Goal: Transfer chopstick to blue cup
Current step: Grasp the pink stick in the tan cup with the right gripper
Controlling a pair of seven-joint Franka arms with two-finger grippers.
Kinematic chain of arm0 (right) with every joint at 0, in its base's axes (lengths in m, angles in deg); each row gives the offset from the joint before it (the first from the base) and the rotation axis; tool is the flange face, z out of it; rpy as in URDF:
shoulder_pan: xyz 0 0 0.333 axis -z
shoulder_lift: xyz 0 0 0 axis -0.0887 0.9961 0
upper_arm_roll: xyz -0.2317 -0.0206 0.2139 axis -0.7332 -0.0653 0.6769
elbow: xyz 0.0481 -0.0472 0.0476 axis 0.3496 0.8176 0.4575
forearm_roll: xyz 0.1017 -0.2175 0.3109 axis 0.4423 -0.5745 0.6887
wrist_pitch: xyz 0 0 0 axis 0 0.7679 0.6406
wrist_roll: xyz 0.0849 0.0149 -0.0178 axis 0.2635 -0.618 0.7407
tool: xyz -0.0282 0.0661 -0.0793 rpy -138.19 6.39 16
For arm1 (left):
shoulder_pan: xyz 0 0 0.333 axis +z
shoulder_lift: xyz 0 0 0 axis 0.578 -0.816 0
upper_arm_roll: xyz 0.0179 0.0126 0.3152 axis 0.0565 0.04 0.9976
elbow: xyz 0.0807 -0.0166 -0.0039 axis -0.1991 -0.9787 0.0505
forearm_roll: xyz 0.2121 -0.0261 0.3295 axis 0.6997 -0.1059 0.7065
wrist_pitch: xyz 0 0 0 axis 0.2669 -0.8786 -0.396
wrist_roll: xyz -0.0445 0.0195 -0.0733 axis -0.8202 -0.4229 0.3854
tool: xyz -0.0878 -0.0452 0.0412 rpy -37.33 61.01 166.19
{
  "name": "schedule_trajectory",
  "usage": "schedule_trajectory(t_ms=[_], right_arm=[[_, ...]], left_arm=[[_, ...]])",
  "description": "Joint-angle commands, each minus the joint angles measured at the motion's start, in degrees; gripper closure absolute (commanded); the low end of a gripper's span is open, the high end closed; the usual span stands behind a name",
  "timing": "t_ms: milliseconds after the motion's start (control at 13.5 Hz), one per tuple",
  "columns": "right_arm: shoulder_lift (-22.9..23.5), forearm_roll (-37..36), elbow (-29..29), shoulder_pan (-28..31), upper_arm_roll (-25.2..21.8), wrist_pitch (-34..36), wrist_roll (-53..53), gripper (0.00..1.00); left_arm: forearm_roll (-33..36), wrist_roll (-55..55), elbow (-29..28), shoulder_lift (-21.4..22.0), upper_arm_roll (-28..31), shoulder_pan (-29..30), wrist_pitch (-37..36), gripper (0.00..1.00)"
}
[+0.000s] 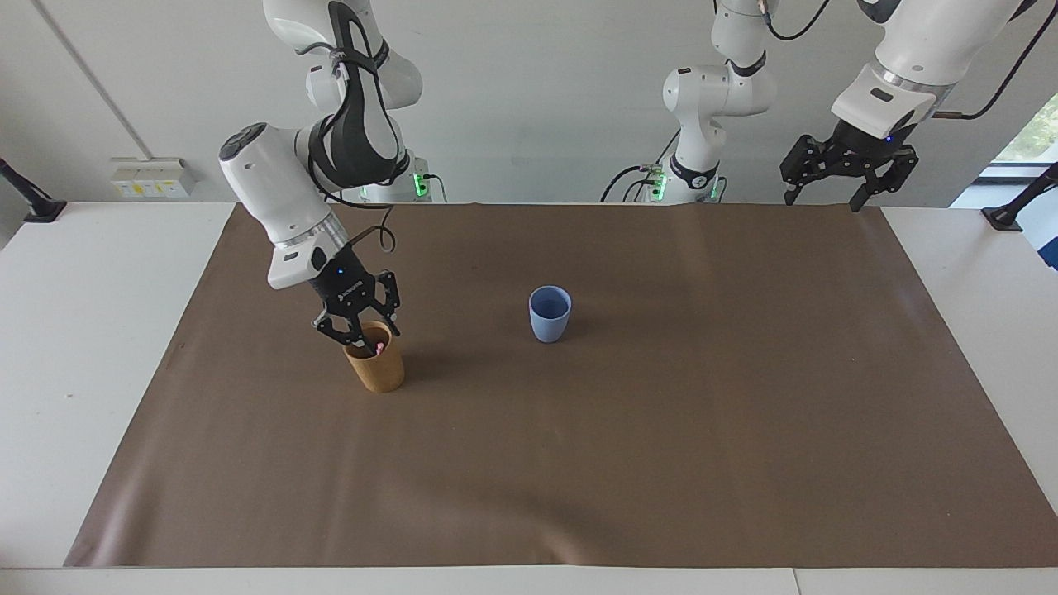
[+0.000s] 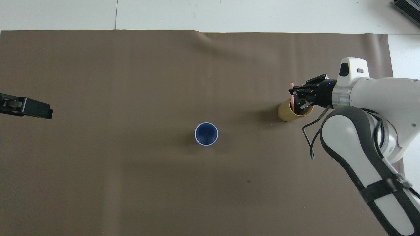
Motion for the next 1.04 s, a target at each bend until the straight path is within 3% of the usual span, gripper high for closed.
schedule_trajectory(t_ms=[0, 222, 591, 961], right_arm=[[-1.43, 2.58, 1.67, 0.44, 0.30, -0.94, 2.60, 1.00], [-2.04, 2.58, 0.09, 0.53, 0.21, 0.90, 0.77, 1.00], [-3.97, 0.39, -3.34, 0.62, -0.58, 10.30, -8.72, 1.00], [-5.21, -12.43, -8.61, 0.97, -0.06, 16.28, -19.62, 1.00]], left_arm=[[0.84, 0.47, 0.32, 0.39, -0.59, 0.91, -0.68, 0.00], [0.84, 0.47, 0.32, 0.39, -0.67, 0.91, -0.77, 0.00], [0.84, 0.47, 0.32, 0.39, -0.59, 0.91, -0.77, 0.00], [0.84, 0.47, 0.32, 0.39, -0.59, 0.91, -0.86, 0.00]])
